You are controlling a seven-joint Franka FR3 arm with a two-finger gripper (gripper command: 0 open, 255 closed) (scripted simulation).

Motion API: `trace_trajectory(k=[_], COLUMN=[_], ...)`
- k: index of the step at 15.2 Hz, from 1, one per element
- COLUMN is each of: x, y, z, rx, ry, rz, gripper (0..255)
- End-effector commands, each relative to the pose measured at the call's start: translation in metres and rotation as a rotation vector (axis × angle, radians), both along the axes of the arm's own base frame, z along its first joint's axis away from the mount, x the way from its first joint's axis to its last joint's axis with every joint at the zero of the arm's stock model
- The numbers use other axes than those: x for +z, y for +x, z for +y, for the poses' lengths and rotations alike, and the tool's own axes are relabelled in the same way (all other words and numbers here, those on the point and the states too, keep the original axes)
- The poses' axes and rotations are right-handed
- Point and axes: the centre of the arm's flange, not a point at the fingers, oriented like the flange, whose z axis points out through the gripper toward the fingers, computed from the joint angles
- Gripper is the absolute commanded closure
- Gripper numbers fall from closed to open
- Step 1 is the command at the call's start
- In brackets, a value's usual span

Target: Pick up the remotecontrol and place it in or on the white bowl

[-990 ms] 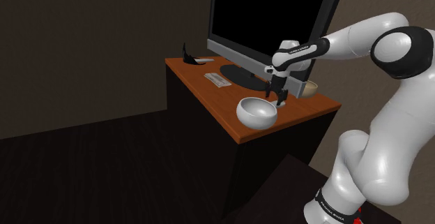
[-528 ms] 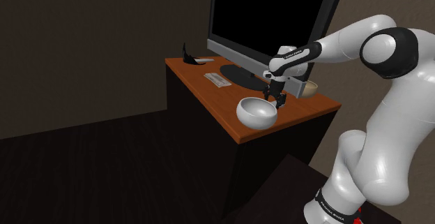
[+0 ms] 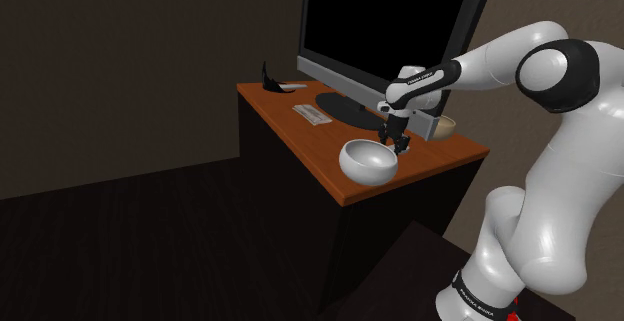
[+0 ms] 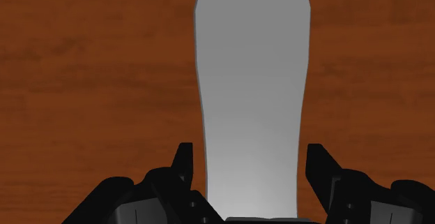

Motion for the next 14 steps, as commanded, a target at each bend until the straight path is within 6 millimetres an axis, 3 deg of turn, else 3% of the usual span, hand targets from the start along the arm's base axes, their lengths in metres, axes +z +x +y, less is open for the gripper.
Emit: trace_trajectory(k=[1,8,14], x=[0.000,0.000,0.032], y=[0.000,0.000,0.000], z=[0.000,0.000,0.000], rx=[0.000,0.000,0.000], ry=[0.000,0.000,0.000], rz=[0.000,0.000,0.000], gripper=[255,255,255])
